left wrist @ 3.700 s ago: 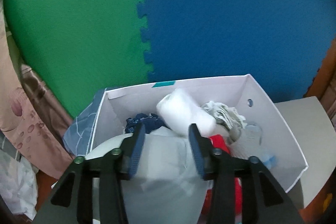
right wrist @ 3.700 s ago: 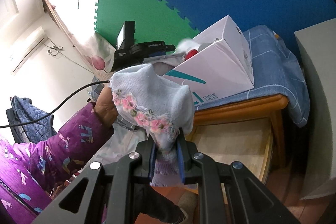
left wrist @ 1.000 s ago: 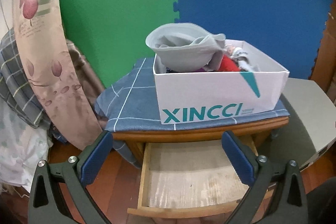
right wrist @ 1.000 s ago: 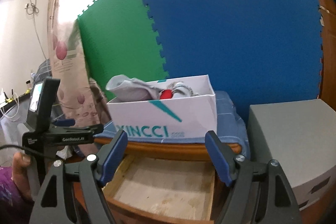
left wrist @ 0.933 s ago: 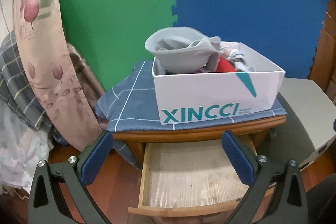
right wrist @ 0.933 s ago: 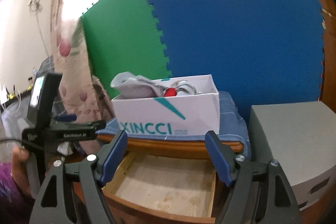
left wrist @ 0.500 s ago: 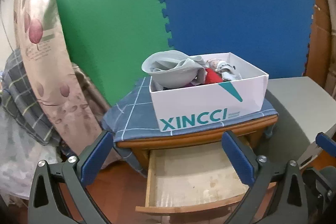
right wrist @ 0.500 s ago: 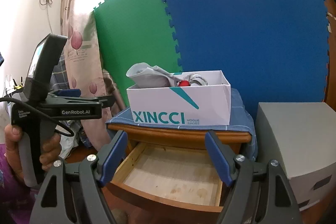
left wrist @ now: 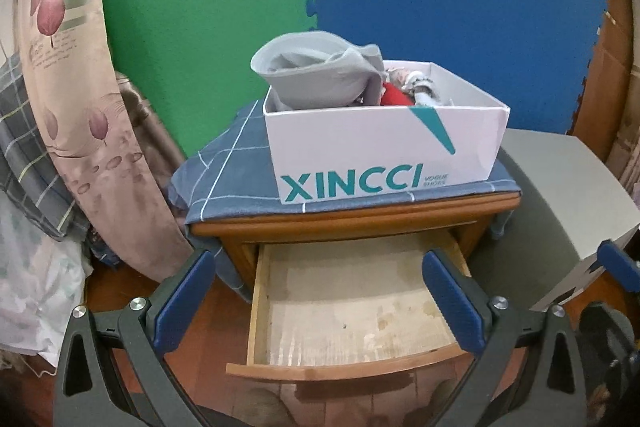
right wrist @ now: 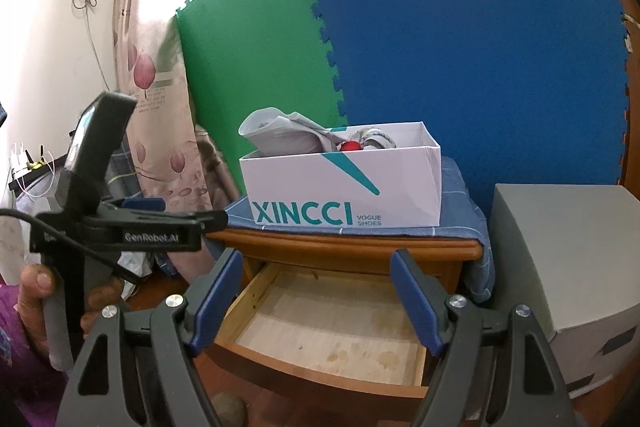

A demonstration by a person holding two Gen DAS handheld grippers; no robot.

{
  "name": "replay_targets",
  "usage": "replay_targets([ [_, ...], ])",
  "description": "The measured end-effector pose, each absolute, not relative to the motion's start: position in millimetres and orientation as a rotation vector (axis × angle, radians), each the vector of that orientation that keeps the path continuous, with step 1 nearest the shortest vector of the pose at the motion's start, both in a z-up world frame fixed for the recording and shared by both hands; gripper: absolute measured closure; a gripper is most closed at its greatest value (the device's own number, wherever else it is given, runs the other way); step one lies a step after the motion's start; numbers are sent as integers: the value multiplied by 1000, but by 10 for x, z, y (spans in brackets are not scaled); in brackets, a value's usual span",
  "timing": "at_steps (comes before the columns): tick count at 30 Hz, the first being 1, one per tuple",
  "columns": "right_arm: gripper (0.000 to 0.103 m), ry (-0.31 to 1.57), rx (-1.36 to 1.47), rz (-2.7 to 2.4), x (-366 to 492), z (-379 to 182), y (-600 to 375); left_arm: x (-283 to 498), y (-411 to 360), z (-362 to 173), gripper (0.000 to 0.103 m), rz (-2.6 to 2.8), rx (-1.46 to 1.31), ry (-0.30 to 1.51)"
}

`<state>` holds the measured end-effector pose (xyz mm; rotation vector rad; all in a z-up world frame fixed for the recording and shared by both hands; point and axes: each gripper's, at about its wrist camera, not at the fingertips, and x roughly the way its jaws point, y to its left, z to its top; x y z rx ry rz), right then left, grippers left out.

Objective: Take underwear out of drawer

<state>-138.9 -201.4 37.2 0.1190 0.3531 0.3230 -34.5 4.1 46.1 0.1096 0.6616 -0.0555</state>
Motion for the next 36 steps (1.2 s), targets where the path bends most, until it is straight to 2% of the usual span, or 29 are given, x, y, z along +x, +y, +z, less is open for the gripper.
replay_targets([
  [13, 25, 362, 135, 296, -1340, 318, -2040, -327, 72, 182, 0, -69, 105, 718],
  [20, 25, 330, 178, 267, -1380, 398, -2104, -402, 97, 239, 0, -65, 123, 692],
  [29, 23, 115, 247, 163, -1601, 639, -2134, -477, 161, 341, 0, -62, 128, 668],
  [31, 20, 68, 259, 169, -1638, 639, -2096, -485, 211, 344, 0, -64, 120, 667],
  [36, 18, -78, 365, 136, -1803, 561, -2112, -470, 325, 318, 0, -55, 92, 673],
])
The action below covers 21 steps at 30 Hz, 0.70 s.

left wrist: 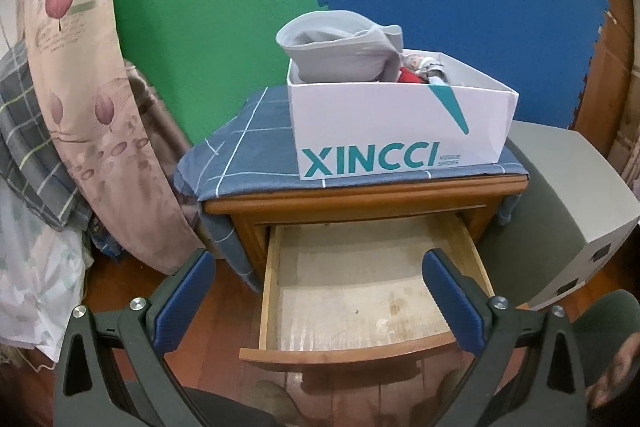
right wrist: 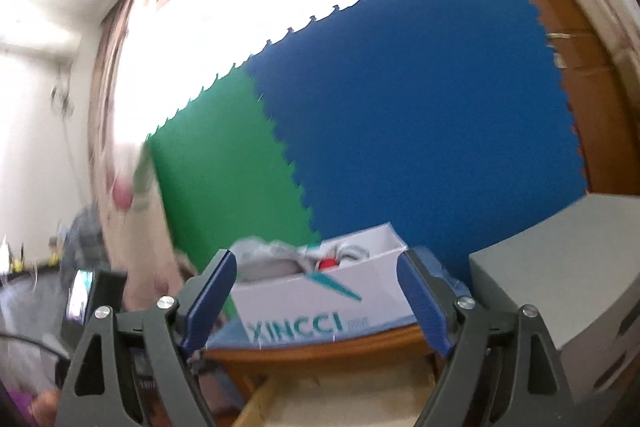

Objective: Take underwear out of drawer

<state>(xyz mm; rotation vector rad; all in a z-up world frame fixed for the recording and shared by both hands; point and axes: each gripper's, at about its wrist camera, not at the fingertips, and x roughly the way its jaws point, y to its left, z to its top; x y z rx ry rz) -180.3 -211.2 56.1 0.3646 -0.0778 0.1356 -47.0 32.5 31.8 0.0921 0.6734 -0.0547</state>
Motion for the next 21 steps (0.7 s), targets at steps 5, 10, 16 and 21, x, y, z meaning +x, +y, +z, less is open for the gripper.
replay_targets([
  [5, 18, -36, 452, 121, -1675, 528, -2181, -421, 374, 263, 0, -53, 73, 695],
  [10, 17, -6, 430, 105, -1557, 486, -2132, -403, 379, 240, 0, -50, 83, 693],
  [16, 17, -9, 353, 114, -1571, 431, -2011, -388, 392, 198, 0, -51, 77, 699],
  [21, 17, 13, 342, 124, -1593, 350, -2020, -393, 400, 179, 0, -54, 72, 704],
])
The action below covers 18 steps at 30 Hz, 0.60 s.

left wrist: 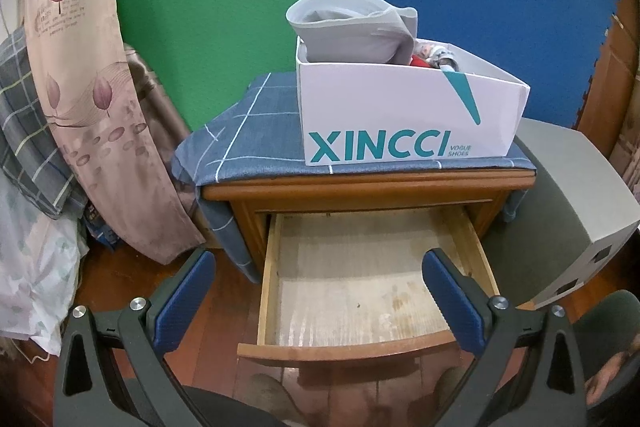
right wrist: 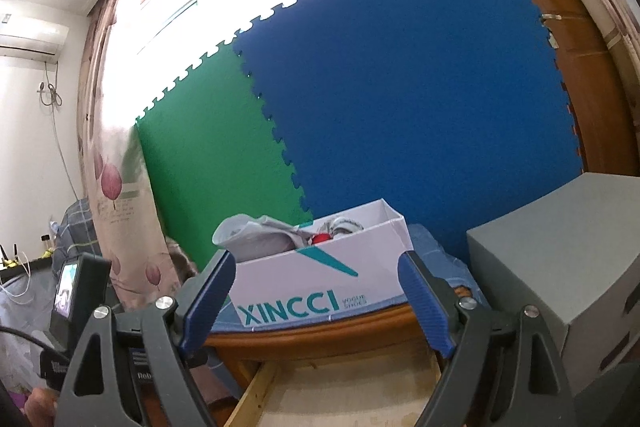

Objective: Take underwear out of drawer

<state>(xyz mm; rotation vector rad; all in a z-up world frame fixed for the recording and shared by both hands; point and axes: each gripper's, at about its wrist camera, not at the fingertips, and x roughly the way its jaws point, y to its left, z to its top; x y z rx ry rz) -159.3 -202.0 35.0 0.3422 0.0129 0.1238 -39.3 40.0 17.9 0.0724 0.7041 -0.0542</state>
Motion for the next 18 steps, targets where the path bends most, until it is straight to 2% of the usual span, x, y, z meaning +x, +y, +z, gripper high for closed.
replay_targets([
  [18, 17, 31, 237, 123, -1610, 209, -1922, -361, 317, -31, 0, -73, 93, 751],
])
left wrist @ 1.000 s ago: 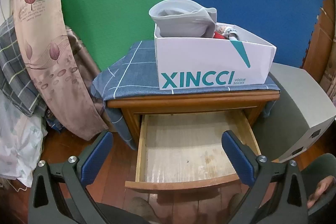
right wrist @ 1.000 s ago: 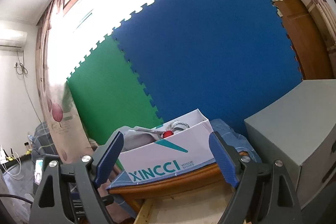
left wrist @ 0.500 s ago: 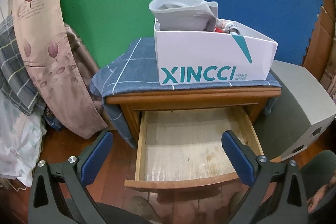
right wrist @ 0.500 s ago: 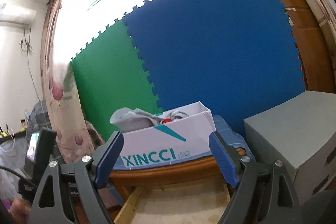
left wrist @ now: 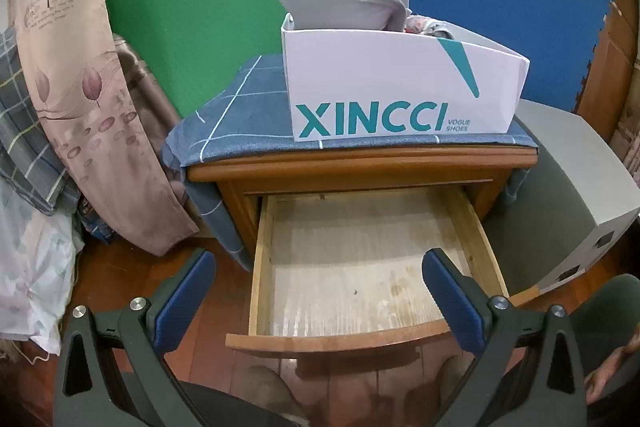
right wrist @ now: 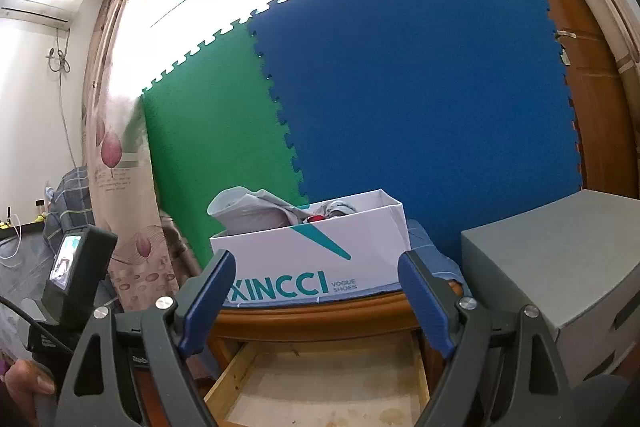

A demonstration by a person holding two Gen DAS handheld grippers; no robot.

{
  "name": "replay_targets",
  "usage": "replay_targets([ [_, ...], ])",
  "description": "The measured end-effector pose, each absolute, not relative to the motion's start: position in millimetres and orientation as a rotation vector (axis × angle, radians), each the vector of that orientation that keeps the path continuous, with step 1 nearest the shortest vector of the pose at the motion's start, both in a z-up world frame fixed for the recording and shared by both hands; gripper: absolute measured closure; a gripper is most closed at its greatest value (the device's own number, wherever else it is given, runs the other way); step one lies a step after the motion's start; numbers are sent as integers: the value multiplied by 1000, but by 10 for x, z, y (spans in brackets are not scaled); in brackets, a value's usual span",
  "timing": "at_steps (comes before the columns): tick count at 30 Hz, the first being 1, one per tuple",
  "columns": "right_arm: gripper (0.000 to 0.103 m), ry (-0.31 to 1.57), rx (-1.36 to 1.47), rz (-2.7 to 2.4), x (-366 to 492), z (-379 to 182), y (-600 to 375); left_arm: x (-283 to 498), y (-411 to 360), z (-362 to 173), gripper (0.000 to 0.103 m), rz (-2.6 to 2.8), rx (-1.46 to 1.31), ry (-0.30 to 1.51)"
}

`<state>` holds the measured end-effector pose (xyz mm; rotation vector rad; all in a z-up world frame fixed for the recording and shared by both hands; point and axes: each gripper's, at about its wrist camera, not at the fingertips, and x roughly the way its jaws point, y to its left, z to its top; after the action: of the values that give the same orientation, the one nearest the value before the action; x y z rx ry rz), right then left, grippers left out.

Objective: Take underwear out of drawer

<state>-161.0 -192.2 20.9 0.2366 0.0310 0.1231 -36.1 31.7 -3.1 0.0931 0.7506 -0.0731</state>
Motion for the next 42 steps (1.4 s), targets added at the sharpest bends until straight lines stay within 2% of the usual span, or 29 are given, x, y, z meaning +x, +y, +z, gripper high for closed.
replay_targets([
  [42, 17, 27, 248, 140, -1549, 198, -1929, -282, 253, -13, 0, -87, 93, 769],
])
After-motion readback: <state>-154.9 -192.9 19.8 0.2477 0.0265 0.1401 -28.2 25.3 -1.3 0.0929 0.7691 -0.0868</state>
